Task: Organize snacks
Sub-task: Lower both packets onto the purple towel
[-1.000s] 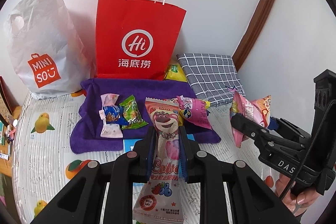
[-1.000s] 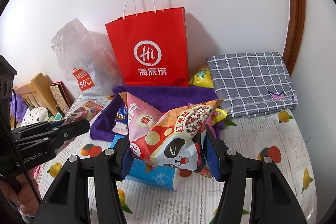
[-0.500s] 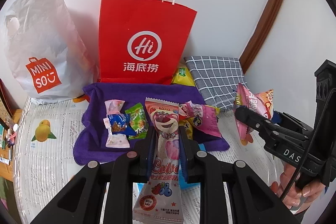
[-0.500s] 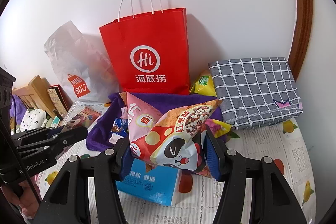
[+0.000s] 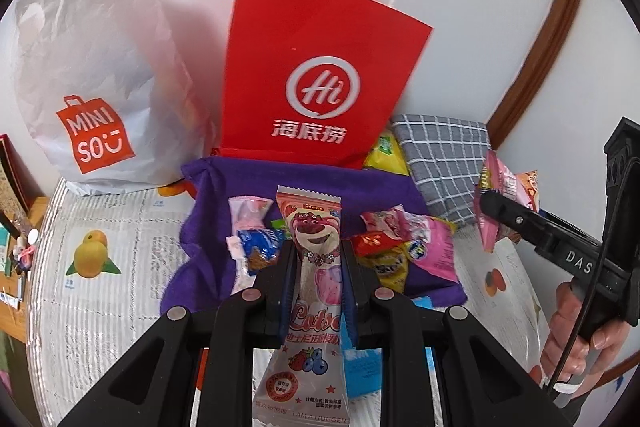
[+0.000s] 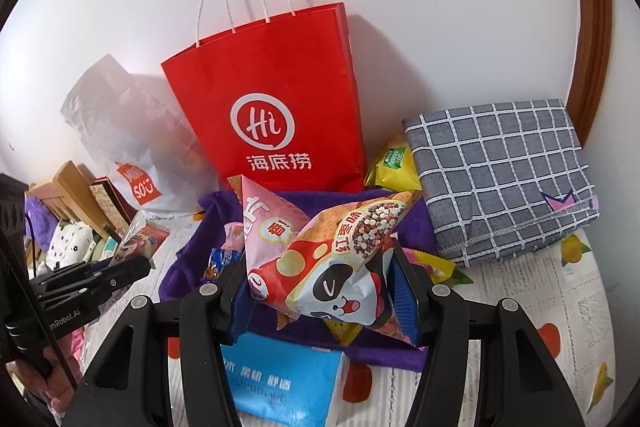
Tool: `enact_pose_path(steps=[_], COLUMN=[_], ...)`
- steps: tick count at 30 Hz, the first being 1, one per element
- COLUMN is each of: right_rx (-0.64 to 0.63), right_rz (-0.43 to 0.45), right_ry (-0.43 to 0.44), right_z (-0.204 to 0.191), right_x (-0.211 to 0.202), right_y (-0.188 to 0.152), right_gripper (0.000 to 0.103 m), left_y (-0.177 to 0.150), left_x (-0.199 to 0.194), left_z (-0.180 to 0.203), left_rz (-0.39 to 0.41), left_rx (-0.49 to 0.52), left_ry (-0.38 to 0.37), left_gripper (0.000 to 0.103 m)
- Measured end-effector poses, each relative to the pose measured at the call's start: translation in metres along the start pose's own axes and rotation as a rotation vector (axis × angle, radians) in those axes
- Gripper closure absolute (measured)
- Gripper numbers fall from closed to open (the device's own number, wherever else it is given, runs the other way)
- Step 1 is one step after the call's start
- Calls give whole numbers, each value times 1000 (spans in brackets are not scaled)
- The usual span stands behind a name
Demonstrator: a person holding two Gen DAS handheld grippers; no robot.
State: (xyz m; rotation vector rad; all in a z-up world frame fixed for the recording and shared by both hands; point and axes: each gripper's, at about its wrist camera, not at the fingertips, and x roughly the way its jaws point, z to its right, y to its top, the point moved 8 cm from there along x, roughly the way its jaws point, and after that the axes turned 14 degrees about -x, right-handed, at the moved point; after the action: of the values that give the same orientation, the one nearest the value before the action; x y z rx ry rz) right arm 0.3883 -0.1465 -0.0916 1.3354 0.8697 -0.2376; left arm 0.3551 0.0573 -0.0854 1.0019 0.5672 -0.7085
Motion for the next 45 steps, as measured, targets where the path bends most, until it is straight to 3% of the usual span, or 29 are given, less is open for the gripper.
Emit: enact_pose_path(steps=[11, 30, 45], right_rx=[0, 34, -38], right_rz=[-24, -173, -262], right_ry=[44, 100, 77], right_z=[-1, 2, -10], right_x=[39, 120, 134], right_y=[13, -18, -30], right_gripper=[45, 45, 40], left_y=[13, 23, 21], left_x=[19, 68, 103], left_z=[-31, -49, -53], left_rz=[-2, -40, -75], left_rx=[-43, -82, -116], left_ry=[34, 38, 43], left_gripper=[83, 83, 83])
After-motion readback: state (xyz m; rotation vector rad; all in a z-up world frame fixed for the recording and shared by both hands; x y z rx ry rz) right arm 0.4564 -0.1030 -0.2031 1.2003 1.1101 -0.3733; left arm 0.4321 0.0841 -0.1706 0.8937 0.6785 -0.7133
